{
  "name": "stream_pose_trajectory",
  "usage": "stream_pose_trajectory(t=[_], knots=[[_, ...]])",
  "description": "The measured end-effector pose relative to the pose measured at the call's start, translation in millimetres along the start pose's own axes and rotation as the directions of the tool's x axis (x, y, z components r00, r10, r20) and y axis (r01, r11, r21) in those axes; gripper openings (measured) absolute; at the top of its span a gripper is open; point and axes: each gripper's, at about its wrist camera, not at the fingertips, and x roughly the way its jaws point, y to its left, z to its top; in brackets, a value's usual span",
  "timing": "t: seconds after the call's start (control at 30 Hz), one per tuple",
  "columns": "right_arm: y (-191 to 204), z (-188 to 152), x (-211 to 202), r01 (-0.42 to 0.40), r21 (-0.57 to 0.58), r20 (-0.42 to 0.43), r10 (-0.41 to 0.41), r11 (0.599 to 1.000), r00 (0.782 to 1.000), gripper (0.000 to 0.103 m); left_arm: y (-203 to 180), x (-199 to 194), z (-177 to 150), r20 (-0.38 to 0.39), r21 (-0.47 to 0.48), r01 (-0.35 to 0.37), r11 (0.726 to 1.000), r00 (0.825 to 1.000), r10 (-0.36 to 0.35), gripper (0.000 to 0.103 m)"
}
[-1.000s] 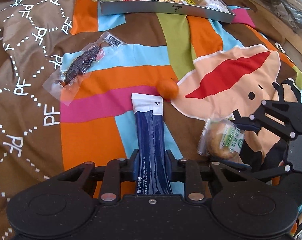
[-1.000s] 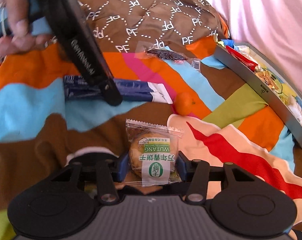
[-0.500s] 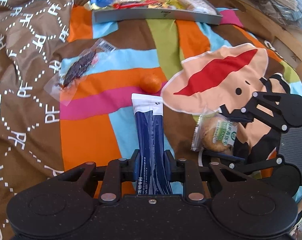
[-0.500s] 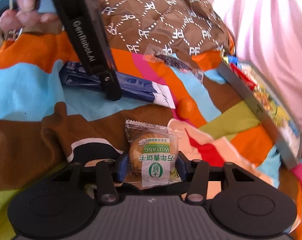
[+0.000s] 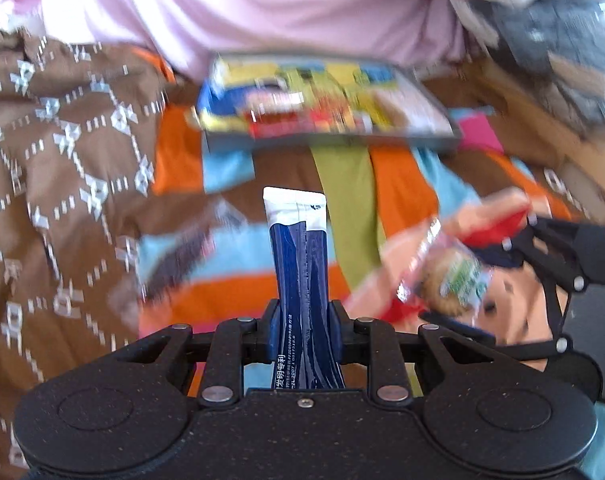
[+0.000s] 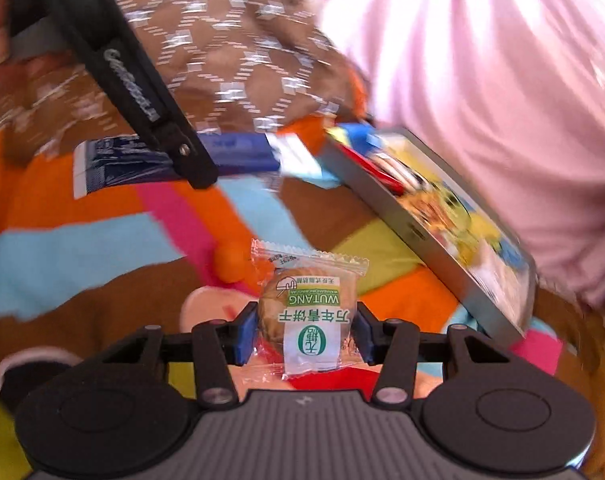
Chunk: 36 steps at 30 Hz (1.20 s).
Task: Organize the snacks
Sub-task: 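Lift and carry the blue stick pack and WUTANG cake toward the grey tray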
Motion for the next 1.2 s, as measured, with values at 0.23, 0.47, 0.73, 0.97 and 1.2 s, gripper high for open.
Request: stream_pose_trajectory(t=[0.23,0.47,0.73,0.97,1.2], knots=[[-51.3,14.9,20.5,0.087,0.172,-0.003,-0.087,0.981,0.996,0.053,-1.8,12.3,54.0,0.149,-0.043,-0.019,0.999,0.989,0.025,0.026],[-95.6,24.6,45.9,0.124,0.354,0.016,-0.138,0.927,0.990,0.053,-5.4,44.2,98.8,0.259,-0.120,-0.057,0.991,0.962,0.087,0.026],[-145.0,46.0,83.7,0.184,0.462,0.060,-0.238,0.868,0.969,0.053,-11.9,79.9,151.2,0.327,-0.088,-0.049,0.995,0.942,0.075,0.026],[-169.1,46.5,110.7,0.208,0.515,0.034,-0.262,0.831,0.964,0.054,-6.8,111.6,171.0,0.333,-0.123,-0.024,0.992,0.941,0.064,0.027],[-169.4,31.6,127.7,0.208,0.524,0.017,-0.254,0.826,0.967,0.054,-6.7,135.4,178.4,0.318,-0.126,-0.024,0.992,0.946,0.063,0.027]])
